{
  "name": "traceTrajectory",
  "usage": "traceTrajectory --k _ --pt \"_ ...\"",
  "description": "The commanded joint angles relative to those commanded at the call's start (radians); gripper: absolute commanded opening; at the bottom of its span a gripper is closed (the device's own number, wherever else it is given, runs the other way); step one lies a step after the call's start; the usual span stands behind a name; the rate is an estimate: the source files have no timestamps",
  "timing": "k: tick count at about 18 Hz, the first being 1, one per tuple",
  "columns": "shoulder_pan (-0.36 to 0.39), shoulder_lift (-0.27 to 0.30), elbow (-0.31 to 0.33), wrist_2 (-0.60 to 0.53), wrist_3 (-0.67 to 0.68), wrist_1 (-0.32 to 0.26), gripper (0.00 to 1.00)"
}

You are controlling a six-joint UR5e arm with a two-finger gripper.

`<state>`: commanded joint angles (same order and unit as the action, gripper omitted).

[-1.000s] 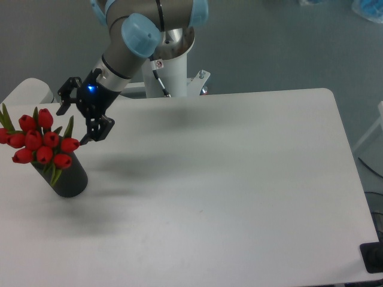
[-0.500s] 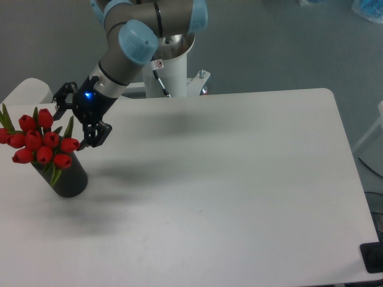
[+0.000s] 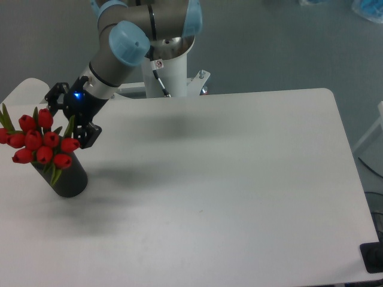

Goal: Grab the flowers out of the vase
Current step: 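Lower the gripper around the tulip stems above the vase rim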

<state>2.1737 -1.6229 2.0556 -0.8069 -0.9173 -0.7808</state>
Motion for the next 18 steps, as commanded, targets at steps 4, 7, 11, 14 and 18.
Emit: traceTrajectory --k 4,7,11,14,18 --pt "-0.003 -0.005 0.0 0.002 0.006 0.0 1.0" --pt "-0.015 -0.012 -0.002 0.002 0.006 0.0 1.0" --pt "-0.028 -0.026 -0.003 0.02 0.024 0.0 1.0" --pt "-0.028 -0.026 -0.008 0.04 0.038 0.0 1.0" --pt "-0.029 -0.038 -0.018 0.04 0.044 0.0 1.0"
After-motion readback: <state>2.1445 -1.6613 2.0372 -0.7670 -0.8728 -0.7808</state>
